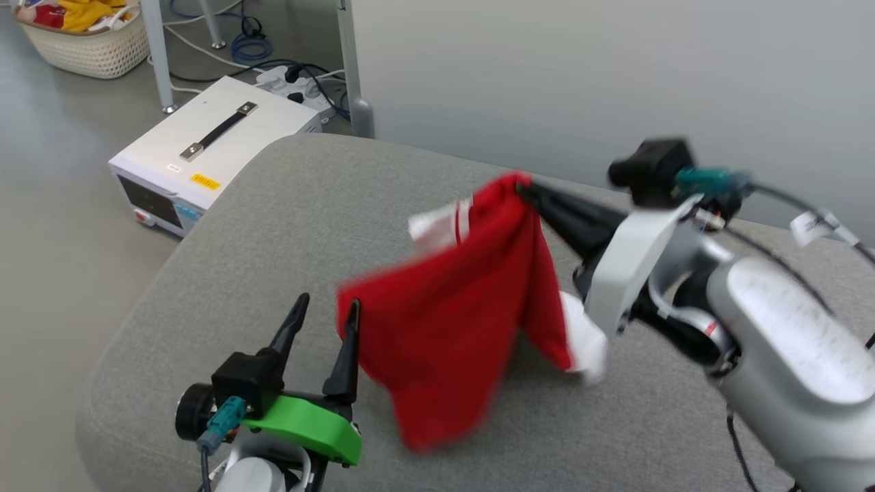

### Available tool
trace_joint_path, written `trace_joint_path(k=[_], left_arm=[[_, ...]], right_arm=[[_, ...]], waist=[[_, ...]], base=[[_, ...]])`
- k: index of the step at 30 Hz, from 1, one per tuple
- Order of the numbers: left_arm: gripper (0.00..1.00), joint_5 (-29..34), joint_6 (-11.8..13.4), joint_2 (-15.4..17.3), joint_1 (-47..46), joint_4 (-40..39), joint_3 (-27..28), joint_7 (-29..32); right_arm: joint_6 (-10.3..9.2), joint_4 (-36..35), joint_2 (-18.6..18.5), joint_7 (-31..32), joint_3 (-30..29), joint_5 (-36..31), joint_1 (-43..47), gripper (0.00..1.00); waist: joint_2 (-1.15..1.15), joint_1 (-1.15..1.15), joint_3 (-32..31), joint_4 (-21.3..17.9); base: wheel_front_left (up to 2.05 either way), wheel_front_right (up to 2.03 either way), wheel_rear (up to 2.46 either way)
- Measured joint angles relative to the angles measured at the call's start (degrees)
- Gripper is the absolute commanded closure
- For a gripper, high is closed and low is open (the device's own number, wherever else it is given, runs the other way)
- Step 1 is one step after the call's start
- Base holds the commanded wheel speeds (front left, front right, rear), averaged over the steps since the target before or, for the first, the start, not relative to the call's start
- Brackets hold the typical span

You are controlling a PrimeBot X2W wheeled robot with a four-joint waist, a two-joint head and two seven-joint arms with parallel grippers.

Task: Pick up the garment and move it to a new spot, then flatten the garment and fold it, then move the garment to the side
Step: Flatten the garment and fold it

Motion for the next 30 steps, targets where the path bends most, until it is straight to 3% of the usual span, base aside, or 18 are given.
trace_joint_path(k=[7,14,20,30], left_arm=[[0.0,0.0,1.0,0.7,1.1,-1.8,2.4,0.0],[0.0,0.0,1.3,0.5,1.4,-2.1,2.6,0.0],[0.0,0.1,1.1,0.0,1.4,-1.3,2.5,0.0],[0.0,0.4,0.4,-0.5,1.1,0.5,2.4,0.0]], right_arm=[[0.0,-0.8,-3.5,-3.1,-9.0,1.5,-2.6,1.0],[0.0,0.3,-9.1,-3.5,-23.3,1.7,17.1,1.0],[-0.02,8.6,-7.6,-4.9,-33.1,0.3,32.2,1.0],[-0.01,15.6,-1.8,-4.9,-36.9,-3.2,35.1,1.0]], waist=[[0.0,0.0,-0.8,-2.9],[0.0,0.0,-0.1,-6.7],[0.0,0.0,1.4,-9.8],[0.0,0.0,3.2,-13.2]], base=[[0.0,0.0,0.0],[0.0,0.0,0.0],[0.0,0.0,0.0],[0.0,0.0,0.0]])
